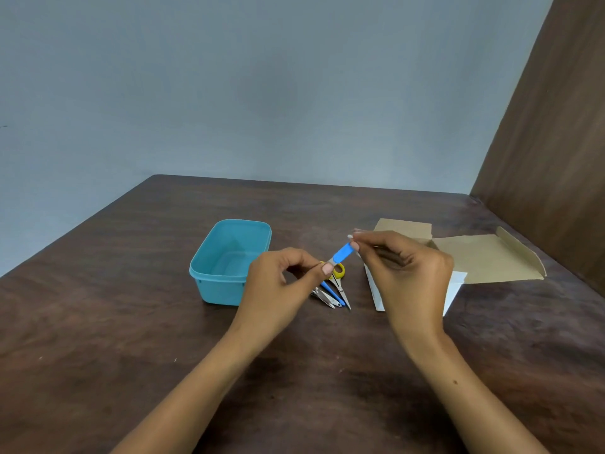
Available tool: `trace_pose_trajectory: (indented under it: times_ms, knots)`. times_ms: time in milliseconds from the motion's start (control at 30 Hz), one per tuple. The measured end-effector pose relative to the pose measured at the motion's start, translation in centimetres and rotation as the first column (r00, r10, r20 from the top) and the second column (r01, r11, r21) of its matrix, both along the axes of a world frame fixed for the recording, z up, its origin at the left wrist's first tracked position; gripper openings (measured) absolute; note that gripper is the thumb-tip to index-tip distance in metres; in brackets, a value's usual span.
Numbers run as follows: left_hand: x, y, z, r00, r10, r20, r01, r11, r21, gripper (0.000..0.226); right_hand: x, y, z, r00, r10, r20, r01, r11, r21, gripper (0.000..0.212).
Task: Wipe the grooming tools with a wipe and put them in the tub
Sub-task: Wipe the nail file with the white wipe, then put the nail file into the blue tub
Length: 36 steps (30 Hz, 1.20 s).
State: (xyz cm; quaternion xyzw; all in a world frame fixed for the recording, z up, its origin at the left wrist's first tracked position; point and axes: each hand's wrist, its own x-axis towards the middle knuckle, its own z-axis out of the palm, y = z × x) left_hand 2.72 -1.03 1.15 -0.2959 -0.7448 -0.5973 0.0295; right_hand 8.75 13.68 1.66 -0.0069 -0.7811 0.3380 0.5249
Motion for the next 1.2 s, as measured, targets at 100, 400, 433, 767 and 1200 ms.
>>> trace_pose_trajectory:
  times_ms: [100,400,433,767,1200]
  knots:
    - [0.0,0.0,0.0,0.993,-0.036,0.114,0.028,0.997,0.072,0.013,-0.1,0.0,-0.3,0.998,-0.067,-0.013,0.068,0.966,0.249,0.017]
    - [0.0,-0.1,0.0,0.989,-0.007,0.148,-0.009,0.994,0.105,0.01,0.2,-2.2,-1.0,0.998,-0.059,0.02,0.043,0.888,0.457,0.018]
    - [-0.1,-0.1,0.0,0.99,-0.001,0.142,-0.014,0.995,0.103,0.01,0.2,-2.2,-1.0,0.998,-0.062,0.016,0.047,0.882,0.468,0.017]
    - [-0.1,-0.1,-0.2,0.994,0.032,0.106,-0.039,0.997,0.066,0.008,-0.2,-1.8,-1.4,0.999,-0.043,0.006,0.036,0.908,0.417,0.02]
    - [-0.8,-1.8,2.8,0.987,-0.008,0.163,-0.014,0.99,0.137,0.016,0.3,-2.0,-0.9,0.975,0.22,0.027,-0.204,0.937,-0.283,0.005]
